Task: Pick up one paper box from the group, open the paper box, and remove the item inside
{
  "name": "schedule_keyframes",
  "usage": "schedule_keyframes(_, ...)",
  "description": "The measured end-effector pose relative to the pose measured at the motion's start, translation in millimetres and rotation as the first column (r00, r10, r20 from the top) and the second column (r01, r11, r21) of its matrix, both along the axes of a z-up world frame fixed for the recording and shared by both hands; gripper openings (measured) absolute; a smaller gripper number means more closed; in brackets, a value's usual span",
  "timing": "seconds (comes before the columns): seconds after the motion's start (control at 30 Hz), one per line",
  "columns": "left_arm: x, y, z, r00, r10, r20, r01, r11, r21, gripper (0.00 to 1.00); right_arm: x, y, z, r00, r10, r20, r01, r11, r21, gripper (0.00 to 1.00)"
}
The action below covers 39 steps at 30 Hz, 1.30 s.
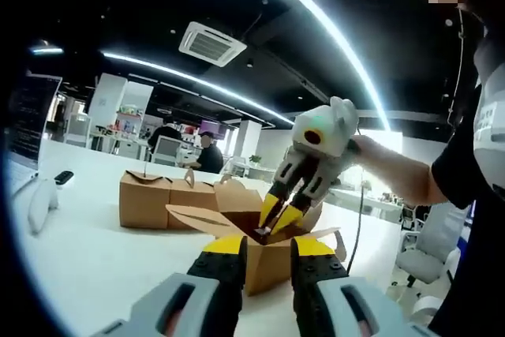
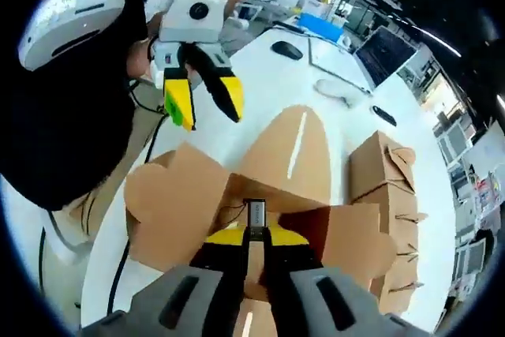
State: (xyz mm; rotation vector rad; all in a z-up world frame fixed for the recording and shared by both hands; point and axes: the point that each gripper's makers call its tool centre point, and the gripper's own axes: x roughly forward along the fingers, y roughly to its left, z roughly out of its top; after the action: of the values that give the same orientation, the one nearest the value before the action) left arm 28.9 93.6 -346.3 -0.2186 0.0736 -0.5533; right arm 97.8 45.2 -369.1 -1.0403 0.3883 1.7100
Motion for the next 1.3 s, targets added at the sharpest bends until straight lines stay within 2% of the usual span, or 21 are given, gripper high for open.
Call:
schedule_keyframes(0.17, -1.1, -2.4, 3.6, 1.0, -0.002, -0.003, 0.002, 1.0, -0.011, 0.24, -1.1, -5.8, 21.6, 0.994, -0.092, -0.065, 0.101, 0.984, 0.144, 0.09)
schedule_keyframes(0.33, -3.7, -8.2, 11.9, 1.0, -0.008, 0.013, 0.008, 1.0, -0.006, 0.24, -1.2, -9.3, 30.3, 0.964, -0.19, -0.184, 0.233, 0.941, 0.246, 0.09)
schedule_keyframes(0.43, -6.6, -12.3, 15.9, 1.0, -0.018, 0.017, 0.018, 1.0, 0.002, 0.24, 3.2, -12.4, 42.2, 0.927, -0.249, -0.279, 0.337, 0.879, 0.337, 0.09)
schedule_keyframes(0.53, -9.2, -15.5, 17.3, 1.0, -0.026, 0.017, 0.025, 1.0, 0.017, 0.24, 5.0, -16.3, 58.8, 0.889, -0.269, -0.371, 0.422, 0.794, 0.437, 0.09)
schedule_keyframes(0.63, -11.2, -19.0, 19.1, 0.999, -0.029, 0.014, 0.029, 0.999, 0.031, 0.24, 4.4, -25.8, 69.7, 0.859, -0.279, -0.429, 0.485, 0.712, 0.508, 0.09)
schedule_keyframes(0.67, -12.4, -19.8, 20.6, 0.999, -0.032, 0.017, 0.031, 0.999, 0.036, 0.24, 3.3, -28.0, 70.4, 0.856, -0.282, -0.434, 0.493, 0.7, 0.517, 0.09)
schedule_keyframes(0.7, -13.4, -20.5, 22.6, 0.999, -0.04, 0.023, 0.038, 0.998, 0.048, 0.24, -0.4, -32.2, 72.0, 0.849, -0.279, -0.45, 0.506, 0.678, 0.534, 0.09)
schedule_keyframes(0.73, -13.3, -18.8, 25.2, 0.999, -0.041, 0.029, 0.039, 0.997, 0.061, 0.24, -2.3, -34.5, 72.1, 0.846, -0.276, -0.456, 0.51, 0.671, 0.539, 0.09)
schedule_keyframes(0.77, -11.9, -15.3, 28.3, 0.999, -0.033, 0.036, 0.03, 0.997, 0.073, 0.24, -7.2, -38.6, 74.2, 0.844, -0.265, -0.465, 0.512, 0.654, 0.557, 0.09)
schedule_keyframes(0.87, -9.3, -5.3, 38.0, 0.998, -0.007, 0.056, 0.002, 0.996, 0.088, 0.24, -15.3, -46.7, 82.5, 0.83, -0.249, -0.5, 0.539, 0.59, 0.601, 0.09)
schedule_keyframes(0.9, -9.2, -3.4, 40.5, 0.998, -0.003, 0.061, -0.002, 0.996, 0.089, 0.24, -16.2, -47.5, 83.5, 0.829, -0.247, -0.503, 0.541, 0.583, 0.606, 0.09)
schedule_keyframes(0.93, -9.5, 0.1, 45.3, 0.997, 0.004, 0.072, -0.01, 0.996, 0.088, 0.24, -19.4, -52.0, 89.5, 0.823, -0.237, -0.516, 0.554, 0.537, 0.637, 0.09)
schedule_keyframes(1.07, -12.4, 0.4, 48.7, 0.997, 0.006, 0.075, -0.012, 0.997, 0.079, 0.24, -27.2, -65.3, 99.2, 0.81, -0.221, -0.543, 0.58, 0.439, 0.686, 0.09)
schedule_keyframes(1.13, -14.7, -1.0, 46.7, 0.997, 0.001, 0.074, -0.007, 0.996, 0.086, 0.24, -31.7, -70.0, 99.3, 0.809, -0.215, -0.546, 0.583, 0.409, 0.702, 0.09)
schedule_keyframes(1.3, -16.2, 3.4, 39.4, 0.999, 0.005, 0.049, -0.009, 0.997, 0.074, 0.24, -44.0, -74.3, 94.0, 0.814, -0.247, -0.526, 0.58, 0.401, 0.709, 0.09)
